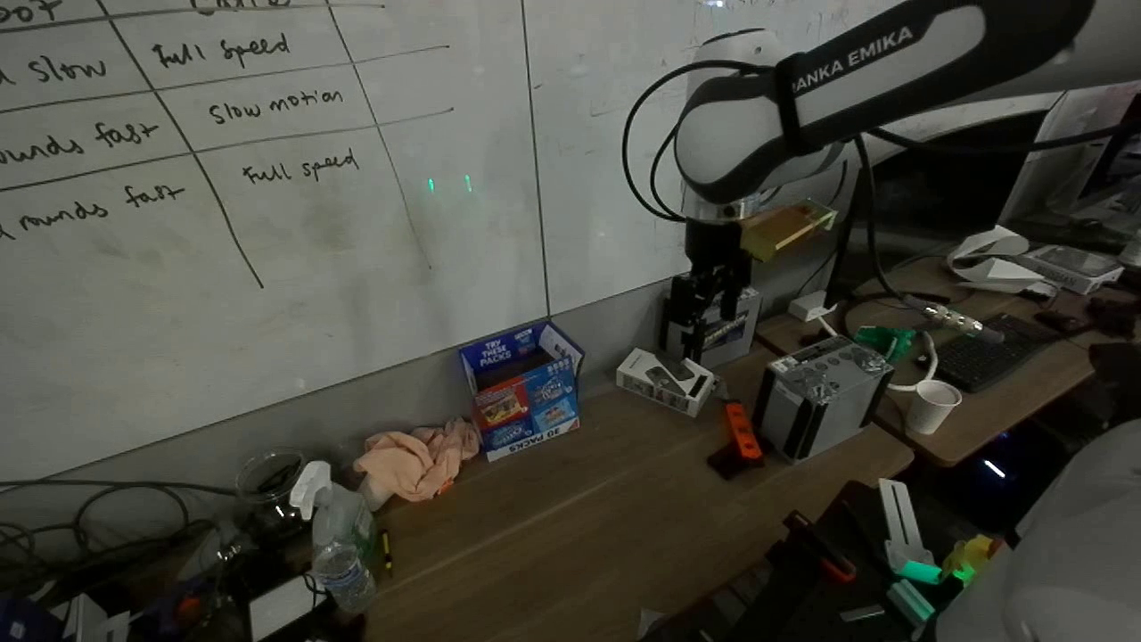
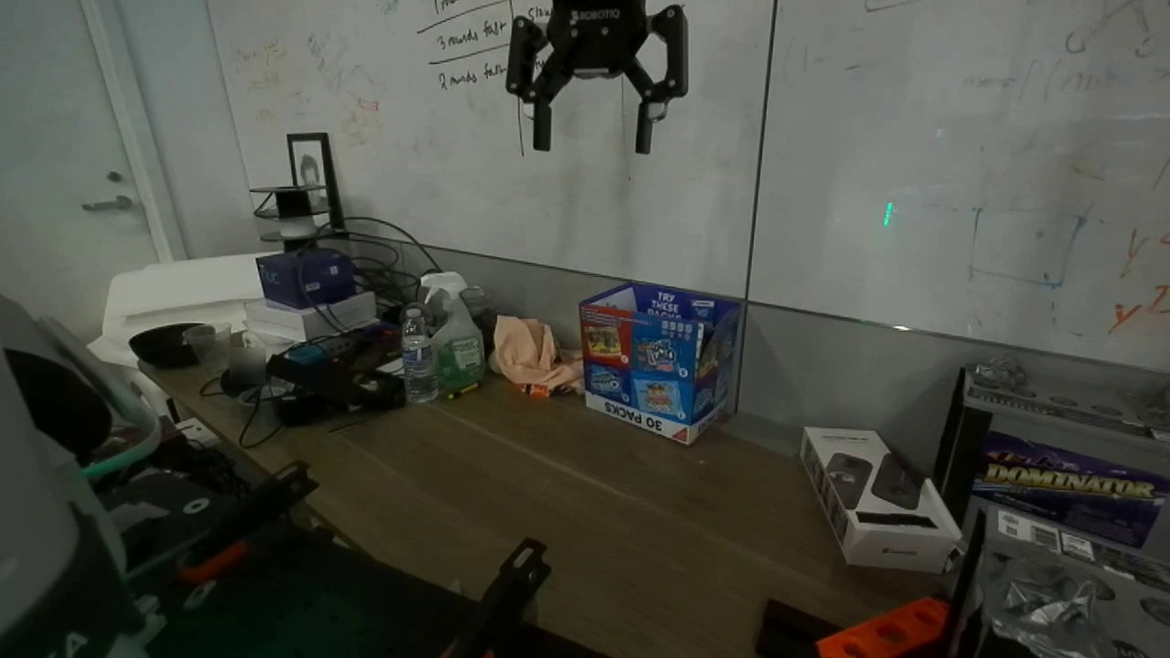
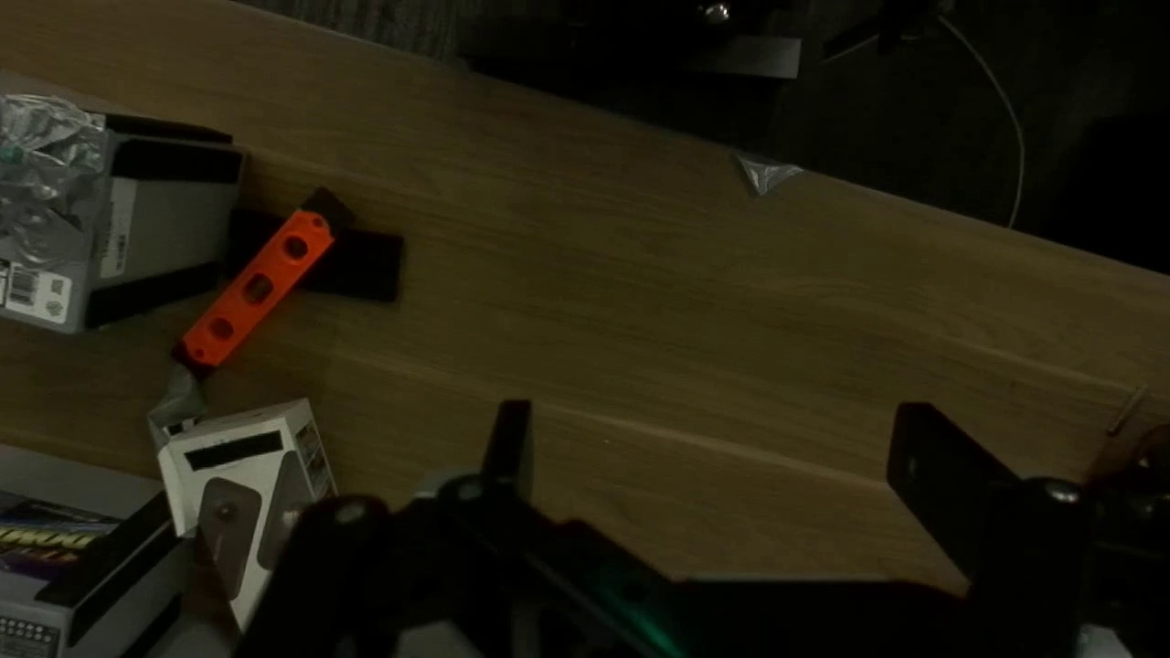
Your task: Put the white ropes inside the blue box.
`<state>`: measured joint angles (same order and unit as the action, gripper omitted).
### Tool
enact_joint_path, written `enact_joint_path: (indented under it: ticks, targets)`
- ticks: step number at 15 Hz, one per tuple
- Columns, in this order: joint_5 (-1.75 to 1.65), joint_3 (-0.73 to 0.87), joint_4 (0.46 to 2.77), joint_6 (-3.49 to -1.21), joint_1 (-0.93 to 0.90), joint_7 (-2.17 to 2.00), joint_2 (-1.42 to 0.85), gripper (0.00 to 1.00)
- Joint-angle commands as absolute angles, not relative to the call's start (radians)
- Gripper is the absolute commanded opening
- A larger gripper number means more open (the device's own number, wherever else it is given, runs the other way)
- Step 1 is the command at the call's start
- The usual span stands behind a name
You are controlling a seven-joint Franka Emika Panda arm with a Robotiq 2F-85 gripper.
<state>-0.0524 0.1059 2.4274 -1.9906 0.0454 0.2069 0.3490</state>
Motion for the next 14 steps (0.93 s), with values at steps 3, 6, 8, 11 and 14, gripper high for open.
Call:
enact_joint_path:
  ticks: [3,6,8,11,14]
  targets:
    - [-0.058,0.108,2.447,-1.989,0.053,0.207,0.349,1.0]
    - [-0.06,0.111,2.45,-1.989,0.056,0.207,0.349,1.0]
    - [-0.06,0.111,2.45,-1.989,0.056,0.207,0.349,1.0]
    - [-0.06,0.111,2.451,-1.989,0.056,0.207,0.349,1.0]
    - [-0.06,0.111,2.451,-1.989,0.056,0.207,0.349,1.0]
